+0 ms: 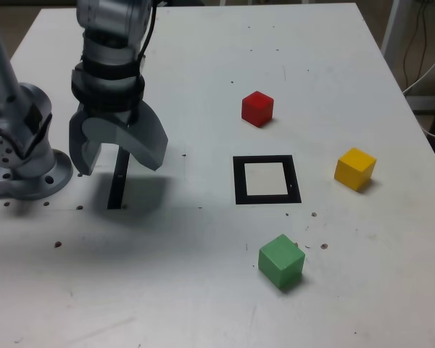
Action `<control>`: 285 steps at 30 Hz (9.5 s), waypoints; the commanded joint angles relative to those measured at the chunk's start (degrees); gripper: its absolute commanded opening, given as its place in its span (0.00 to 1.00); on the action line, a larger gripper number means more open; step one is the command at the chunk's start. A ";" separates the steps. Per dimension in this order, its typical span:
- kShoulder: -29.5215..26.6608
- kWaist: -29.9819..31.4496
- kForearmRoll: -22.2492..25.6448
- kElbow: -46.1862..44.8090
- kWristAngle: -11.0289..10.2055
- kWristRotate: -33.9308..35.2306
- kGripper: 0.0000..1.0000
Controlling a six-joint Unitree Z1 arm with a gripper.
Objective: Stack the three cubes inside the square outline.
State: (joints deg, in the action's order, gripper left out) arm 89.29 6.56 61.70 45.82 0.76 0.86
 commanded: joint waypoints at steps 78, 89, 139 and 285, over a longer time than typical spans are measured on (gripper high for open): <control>30.73 -25.82 16.93 52.69 -8.42 -33.05 1.00; 30.47 -26.19 15.34 53.42 -6.88 -47.42 1.00; 35.90 -28.93 4.72 48.92 -8.30 -52.95 0.94; 33.51 -1.51 10.82 46.82 -3.12 -0.77 0.36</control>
State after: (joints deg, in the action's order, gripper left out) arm 122.47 5.01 72.67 92.85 -2.28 -0.05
